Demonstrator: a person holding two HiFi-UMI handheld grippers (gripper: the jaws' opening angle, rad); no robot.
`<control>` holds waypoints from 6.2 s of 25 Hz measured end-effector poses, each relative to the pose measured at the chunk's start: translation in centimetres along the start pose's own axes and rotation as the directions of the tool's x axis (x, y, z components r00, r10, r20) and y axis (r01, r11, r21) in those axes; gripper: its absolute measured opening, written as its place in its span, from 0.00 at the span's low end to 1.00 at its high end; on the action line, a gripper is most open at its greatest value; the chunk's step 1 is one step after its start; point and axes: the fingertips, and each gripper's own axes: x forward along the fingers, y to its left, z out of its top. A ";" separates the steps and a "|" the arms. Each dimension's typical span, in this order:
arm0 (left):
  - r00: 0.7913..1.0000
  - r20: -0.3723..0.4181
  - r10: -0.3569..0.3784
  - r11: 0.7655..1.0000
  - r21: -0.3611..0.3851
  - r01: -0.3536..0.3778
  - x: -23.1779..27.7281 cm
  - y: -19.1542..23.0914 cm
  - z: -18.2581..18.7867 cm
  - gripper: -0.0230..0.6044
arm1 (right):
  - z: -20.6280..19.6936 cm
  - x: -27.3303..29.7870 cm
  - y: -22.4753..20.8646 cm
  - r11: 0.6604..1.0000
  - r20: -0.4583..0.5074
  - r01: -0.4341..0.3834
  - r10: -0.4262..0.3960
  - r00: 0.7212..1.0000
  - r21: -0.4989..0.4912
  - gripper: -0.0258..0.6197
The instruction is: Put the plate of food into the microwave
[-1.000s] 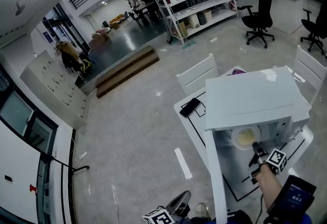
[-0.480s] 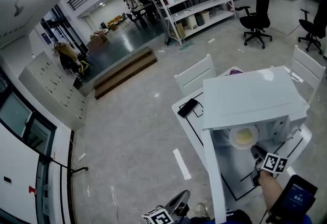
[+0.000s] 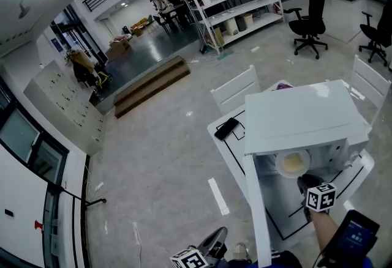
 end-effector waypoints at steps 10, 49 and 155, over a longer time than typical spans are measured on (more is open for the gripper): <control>1.000 0.030 0.004 1.000 -0.001 -0.004 -0.6 0.9 0.2 0.05 | 0.5 1.5 -0.5 0.996 -0.028 0.040 -0.042 0.999 -0.077 0.17; 0.996 0.071 0.051 0.999 0.001 -0.052 -3.4 0.8 0.4 0.05 | 2.9 5.0 -1.0 0.959 -0.079 0.104 -0.129 0.988 -0.264 0.17; 0.966 -0.177 -0.189 0.978 0.060 0.202 -2.0 -4.6 -7.8 0.05 | -7.2 -21.8 13.4 0.971 0.176 -0.042 0.000 0.984 0.234 0.04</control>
